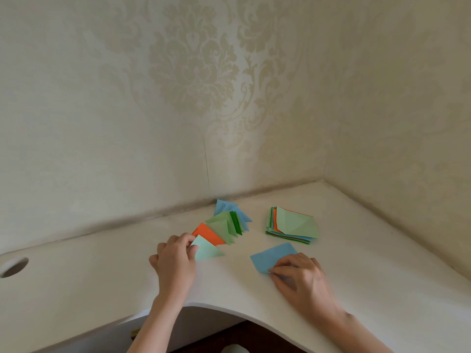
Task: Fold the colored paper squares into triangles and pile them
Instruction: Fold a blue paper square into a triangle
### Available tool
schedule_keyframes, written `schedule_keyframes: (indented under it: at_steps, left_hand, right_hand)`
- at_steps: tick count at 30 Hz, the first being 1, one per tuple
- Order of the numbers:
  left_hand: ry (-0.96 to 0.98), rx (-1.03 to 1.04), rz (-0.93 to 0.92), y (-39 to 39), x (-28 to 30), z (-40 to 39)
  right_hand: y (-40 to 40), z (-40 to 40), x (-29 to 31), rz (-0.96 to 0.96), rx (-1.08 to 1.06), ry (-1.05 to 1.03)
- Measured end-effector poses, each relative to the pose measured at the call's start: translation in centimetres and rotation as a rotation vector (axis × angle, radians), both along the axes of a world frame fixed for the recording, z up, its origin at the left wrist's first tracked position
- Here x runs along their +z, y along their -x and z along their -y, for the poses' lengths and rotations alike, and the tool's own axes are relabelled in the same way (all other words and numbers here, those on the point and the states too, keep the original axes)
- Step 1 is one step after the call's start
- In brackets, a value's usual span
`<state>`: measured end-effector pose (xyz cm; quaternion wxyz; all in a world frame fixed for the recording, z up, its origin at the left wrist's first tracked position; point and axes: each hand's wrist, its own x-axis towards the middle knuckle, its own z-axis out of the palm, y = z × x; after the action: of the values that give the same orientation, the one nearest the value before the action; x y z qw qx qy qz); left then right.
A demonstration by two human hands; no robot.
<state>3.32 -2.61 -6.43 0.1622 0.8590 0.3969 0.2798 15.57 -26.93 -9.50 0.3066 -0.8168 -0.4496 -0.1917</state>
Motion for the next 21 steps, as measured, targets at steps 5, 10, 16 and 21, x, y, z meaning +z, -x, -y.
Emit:
schedule_keyframes:
  at_steps: [5,10,16,21]
  left_hand:
    - [-0.097,-0.061,0.188,-0.8,0.4,0.4]
    - [-0.026,-0.621,0.233,-1.3,-0.2,5.4]
    - [0.073,-0.814,0.12,-2.3,-1.6,7.2]
    - [0.039,-0.731,0.133,-2.8,-1.8,6.5]
  right_hand:
    - [0.0,0.2,0.2,-0.009,0.017,0.01]
    - [0.0,0.0,0.3,-0.006,0.027,0.014]
    - [-0.1,-0.6,0.8,-0.061,0.075,0.037]
    - [-0.4,-1.5,1.0,-0.18,0.129,0.029]
